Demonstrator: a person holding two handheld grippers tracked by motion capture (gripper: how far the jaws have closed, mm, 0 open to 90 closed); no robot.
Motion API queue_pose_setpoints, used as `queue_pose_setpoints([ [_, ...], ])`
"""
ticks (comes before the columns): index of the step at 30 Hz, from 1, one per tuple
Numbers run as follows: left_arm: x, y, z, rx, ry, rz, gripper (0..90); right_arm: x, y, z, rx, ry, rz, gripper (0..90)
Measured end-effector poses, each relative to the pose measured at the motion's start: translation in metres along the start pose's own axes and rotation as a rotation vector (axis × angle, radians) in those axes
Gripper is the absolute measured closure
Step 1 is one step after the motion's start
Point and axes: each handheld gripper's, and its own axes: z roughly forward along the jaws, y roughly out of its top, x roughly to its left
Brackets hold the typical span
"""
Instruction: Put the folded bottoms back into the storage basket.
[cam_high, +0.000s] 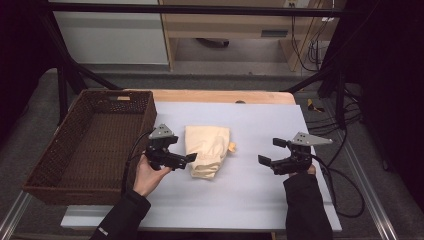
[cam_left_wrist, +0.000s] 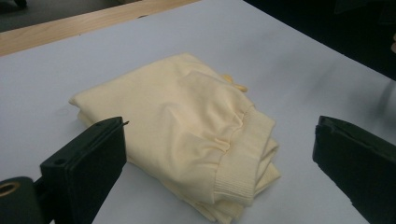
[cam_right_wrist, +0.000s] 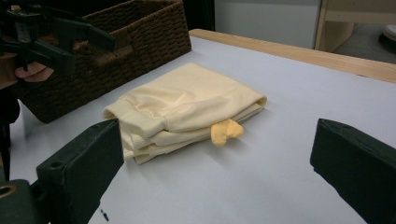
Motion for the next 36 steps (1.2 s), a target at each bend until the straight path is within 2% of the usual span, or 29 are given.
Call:
queue_pose_setpoints([
  [16,0.010,0.002,0.023,0.029,0.036,-0.013,2.5,0.000,0.000,0.000,0.000,0.002,0.003,3.0],
  [24,0.023,0.001,0.031,0.025,0.030,-0.057,2.5,0.000,0.000,0.000,0.001,0.001,0.003,3.0],
  [28,0.028,-0.001,0.037,0.044,0.042,-0.064,2.5,0.000,0.000,0.000,0.000,0.001,0.003,3.0],
  [30,0.032,-0.002,0.041,0.056,0.048,-0.081,2.5,-0.001,0.000,0.000,0.000,0.002,0.003,3.0],
  [36,0.037,-0.003,0.048,0.062,0.052,-0.105,2.6,-0.001,0.000,0.000,-0.002,0.002,0.005,3.0],
])
